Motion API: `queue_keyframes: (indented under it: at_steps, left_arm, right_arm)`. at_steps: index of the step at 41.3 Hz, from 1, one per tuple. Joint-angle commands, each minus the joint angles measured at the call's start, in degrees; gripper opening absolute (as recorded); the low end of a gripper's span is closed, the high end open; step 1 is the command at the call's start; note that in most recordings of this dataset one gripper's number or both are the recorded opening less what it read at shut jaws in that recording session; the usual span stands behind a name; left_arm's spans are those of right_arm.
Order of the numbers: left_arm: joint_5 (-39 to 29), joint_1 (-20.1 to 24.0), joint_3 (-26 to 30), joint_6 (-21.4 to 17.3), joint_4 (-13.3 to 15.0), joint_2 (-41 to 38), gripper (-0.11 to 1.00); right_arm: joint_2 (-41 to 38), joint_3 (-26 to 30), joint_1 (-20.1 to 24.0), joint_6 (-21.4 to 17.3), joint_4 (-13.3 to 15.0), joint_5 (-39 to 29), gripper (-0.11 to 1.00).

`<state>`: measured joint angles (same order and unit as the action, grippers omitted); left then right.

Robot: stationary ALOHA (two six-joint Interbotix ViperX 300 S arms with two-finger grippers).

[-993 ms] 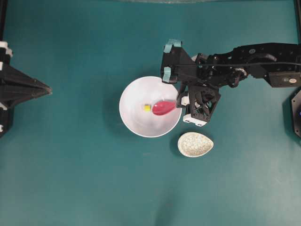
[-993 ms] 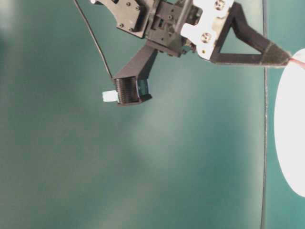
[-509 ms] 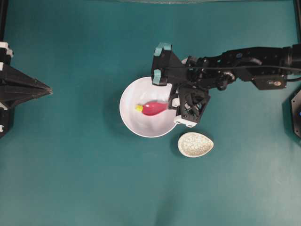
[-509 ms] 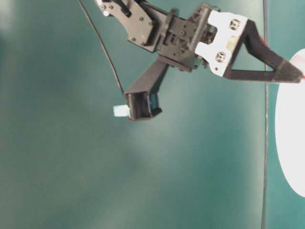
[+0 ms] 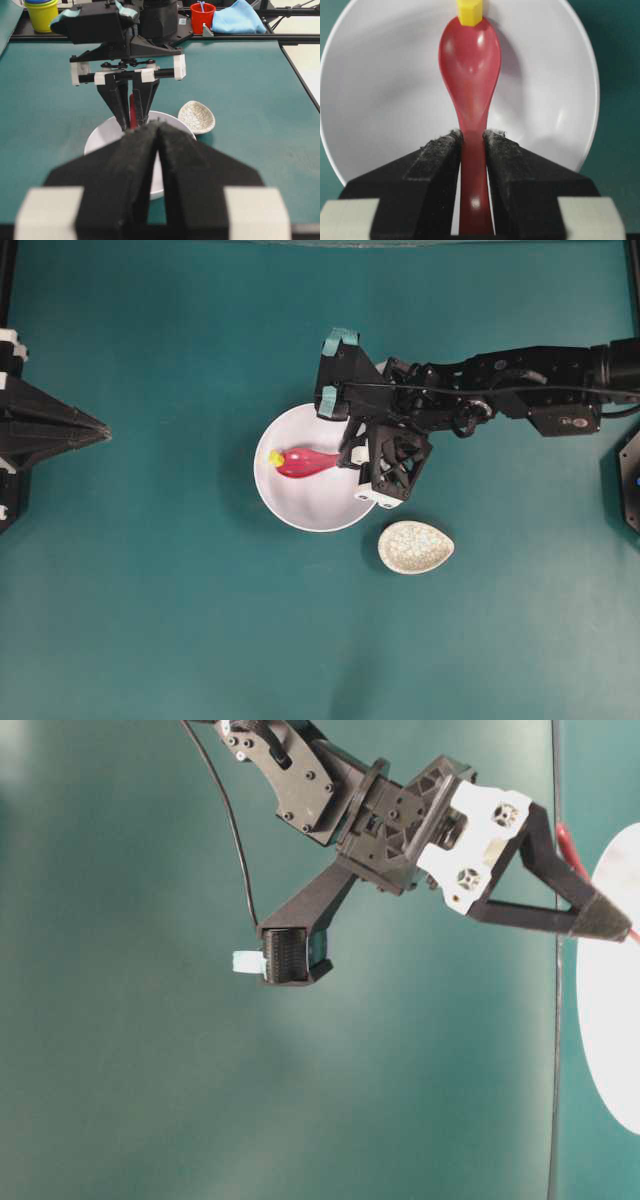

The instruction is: Scoop the yellow hexagonal prism block from the bowl with a spoon using the right arm.

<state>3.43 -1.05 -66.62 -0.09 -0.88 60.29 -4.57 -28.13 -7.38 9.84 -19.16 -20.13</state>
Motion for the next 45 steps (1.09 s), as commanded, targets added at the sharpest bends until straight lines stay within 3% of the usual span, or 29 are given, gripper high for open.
queue_keyframes:
  at_steps: [1, 31, 45]
  left_arm:
    - [0.53, 0.0, 1.41, 0.0, -0.09, -0.35, 0.06]
    - [0.53, -0.09, 1.41, 0.0, -0.09, -0.26, 0.06]
    - [0.53, -0.09, 1.49, 0.0, -0.09, -0.26, 0.06]
  right_arm:
    - [0.88, 0.18, 0.44, -0.18, -0.09, 1.76, 0.24]
    - [3.25, -3.16, 1.49, -0.79, -0.26, 5.89, 0.24]
    - [9.23, -3.16, 1.41, -0.53, 0.09, 4.75, 0.24]
